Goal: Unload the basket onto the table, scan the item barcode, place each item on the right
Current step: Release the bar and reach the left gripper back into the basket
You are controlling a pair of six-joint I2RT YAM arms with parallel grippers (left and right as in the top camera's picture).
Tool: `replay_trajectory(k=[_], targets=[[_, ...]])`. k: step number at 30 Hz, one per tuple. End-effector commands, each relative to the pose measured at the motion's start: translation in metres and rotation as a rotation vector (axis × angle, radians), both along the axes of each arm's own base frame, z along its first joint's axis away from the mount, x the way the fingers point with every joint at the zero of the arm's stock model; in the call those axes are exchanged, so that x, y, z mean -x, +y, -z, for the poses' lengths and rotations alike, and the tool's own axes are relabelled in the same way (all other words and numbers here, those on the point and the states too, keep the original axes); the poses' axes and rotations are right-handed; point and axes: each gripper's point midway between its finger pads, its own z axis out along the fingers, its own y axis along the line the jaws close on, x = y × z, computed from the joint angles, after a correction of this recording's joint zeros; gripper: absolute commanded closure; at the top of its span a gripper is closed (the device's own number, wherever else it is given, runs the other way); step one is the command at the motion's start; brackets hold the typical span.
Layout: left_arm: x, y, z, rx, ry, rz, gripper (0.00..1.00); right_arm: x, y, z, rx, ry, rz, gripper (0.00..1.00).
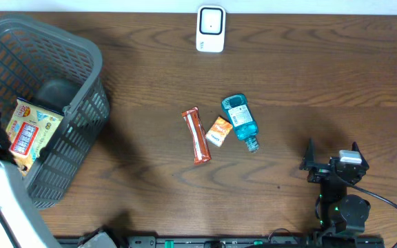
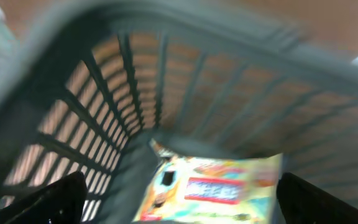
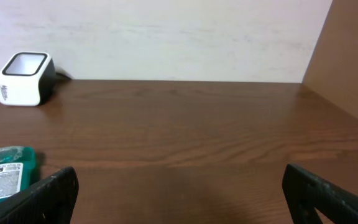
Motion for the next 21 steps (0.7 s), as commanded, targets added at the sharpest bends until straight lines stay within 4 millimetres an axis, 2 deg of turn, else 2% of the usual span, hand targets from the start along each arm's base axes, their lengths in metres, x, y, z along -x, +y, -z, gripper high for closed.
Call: replay_trajectory(k=[1, 6, 8, 11, 15, 17, 21], targets=[[-0.013, -0.003, 0.063, 0.219, 0.146, 0.217, 0.02, 0.000, 0.002, 0.001, 0.011, 0.004, -0.010, 0.01], [-0.034, -0.008, 0.119, 0.332, 0.322, 0.570, 0.02, 0.000, 0.002, 0.001, 0.011, 0.004, -0.010, 0.01], [-0.039, -0.006, 0.131, 0.346, 0.350, 0.608, 0.02, 0.000, 0.002, 0.001, 0.011, 0.004, -0.010, 0.01], [-0.048, 0.004, 0.138, 0.313, 0.365, 0.649, 0.02, 0.000, 0.002, 0.001, 0.011, 0.004, -0.010, 0.01], [-0.062, 0.018, 0.131, 0.194, 0.406, 0.761, 0.02, 0.000, 0.002, 0.001, 0.011, 0.004, -0.010, 0.01], [-0.068, 0.023, 0.131, 0.167, 0.396, 0.761, 0.02, 0.000, 0.002, 0.001, 0.012, 0.004, -0.010, 0.01], [-0.075, 0.029, 0.149, 0.185, 0.404, 0.764, 0.02, 0.000, 0.002, 0.001, 0.012, 0.004, -0.010, 0.01]])
